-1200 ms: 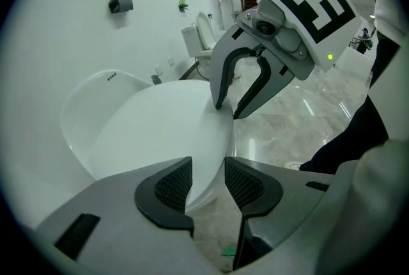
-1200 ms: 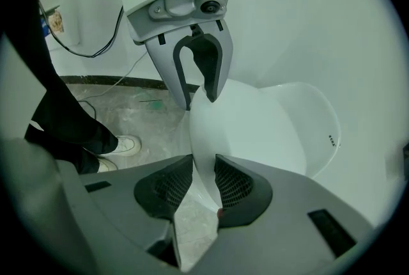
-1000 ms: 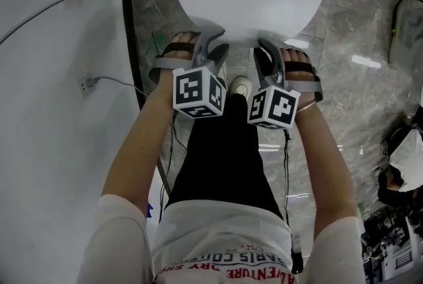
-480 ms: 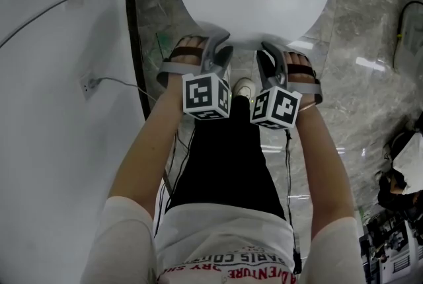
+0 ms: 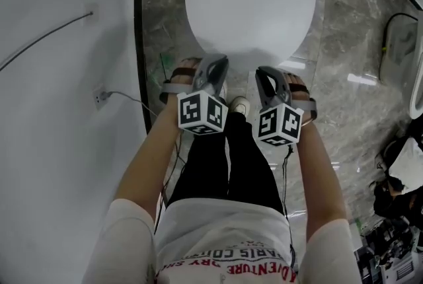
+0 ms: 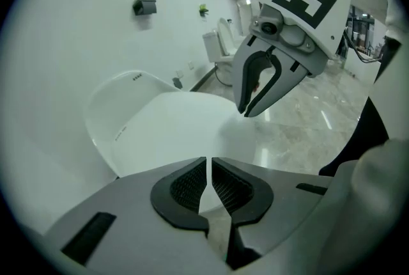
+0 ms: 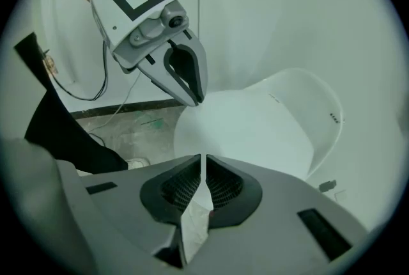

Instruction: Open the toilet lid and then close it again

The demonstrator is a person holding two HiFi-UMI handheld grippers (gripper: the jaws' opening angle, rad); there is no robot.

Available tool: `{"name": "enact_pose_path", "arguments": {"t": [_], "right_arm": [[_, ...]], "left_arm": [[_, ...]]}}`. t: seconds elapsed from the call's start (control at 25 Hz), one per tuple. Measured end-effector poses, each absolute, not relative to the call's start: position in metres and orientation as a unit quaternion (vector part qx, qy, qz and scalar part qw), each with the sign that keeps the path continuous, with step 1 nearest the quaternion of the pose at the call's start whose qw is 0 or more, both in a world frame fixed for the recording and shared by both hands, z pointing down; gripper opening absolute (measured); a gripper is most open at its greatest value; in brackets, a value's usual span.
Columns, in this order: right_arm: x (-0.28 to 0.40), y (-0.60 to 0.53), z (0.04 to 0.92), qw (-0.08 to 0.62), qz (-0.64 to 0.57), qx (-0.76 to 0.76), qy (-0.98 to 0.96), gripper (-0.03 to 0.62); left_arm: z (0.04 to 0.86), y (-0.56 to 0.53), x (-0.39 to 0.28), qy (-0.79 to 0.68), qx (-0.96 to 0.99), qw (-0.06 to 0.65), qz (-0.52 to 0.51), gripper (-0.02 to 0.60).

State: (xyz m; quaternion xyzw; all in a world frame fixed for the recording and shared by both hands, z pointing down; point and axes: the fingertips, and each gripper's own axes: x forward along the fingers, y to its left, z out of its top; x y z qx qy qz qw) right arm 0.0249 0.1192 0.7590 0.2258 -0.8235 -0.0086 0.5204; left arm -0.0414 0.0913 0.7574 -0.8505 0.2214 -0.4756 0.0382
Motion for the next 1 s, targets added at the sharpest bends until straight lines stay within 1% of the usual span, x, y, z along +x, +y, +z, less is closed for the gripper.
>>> {"name": "enact_pose_path", "arguments": {"t": [0.12, 0.32, 0.52, 0.76, 0.88, 1.0], "right_arm": [[0.03, 0.097, 0.717, 0.515, 0.006, 0.279, -0.811, 0.021], [0.04, 0.047, 0.616, 0.476, 0.012, 0.368, -0.798, 0.017], [0.045, 0.043, 0.516, 0.449, 0.027, 0.439, -0.778, 0.017], [0.035, 0.038, 0.418, 0.405, 0.013, 0.493, -0.77, 0.017], [0.028, 0.048, 0.377, 0.391, 0.015, 0.507, -0.768, 0.017], [0.026, 0.051, 0.333, 0.36, 0.022, 0.53, -0.767, 0.017]], "left_arm": [[0.713, 0.066, -0.048, 0.249, -0.857, 0.032, -0.449, 0.009], [0.61, 0.018, -0.051, 0.305, -0.872, 0.018, -0.383, 0.009], [0.511, 0.019, -0.065, 0.335, -0.885, -0.007, -0.324, 0.009], [0.403, 0.007, -0.085, 0.363, -0.893, 0.021, -0.264, 0.008], [0.358, 0.015, -0.095, 0.371, -0.897, 0.025, -0.237, 0.009], [0.314, 0.019, -0.102, 0.377, -0.904, 0.026, -0.201, 0.009]]}}
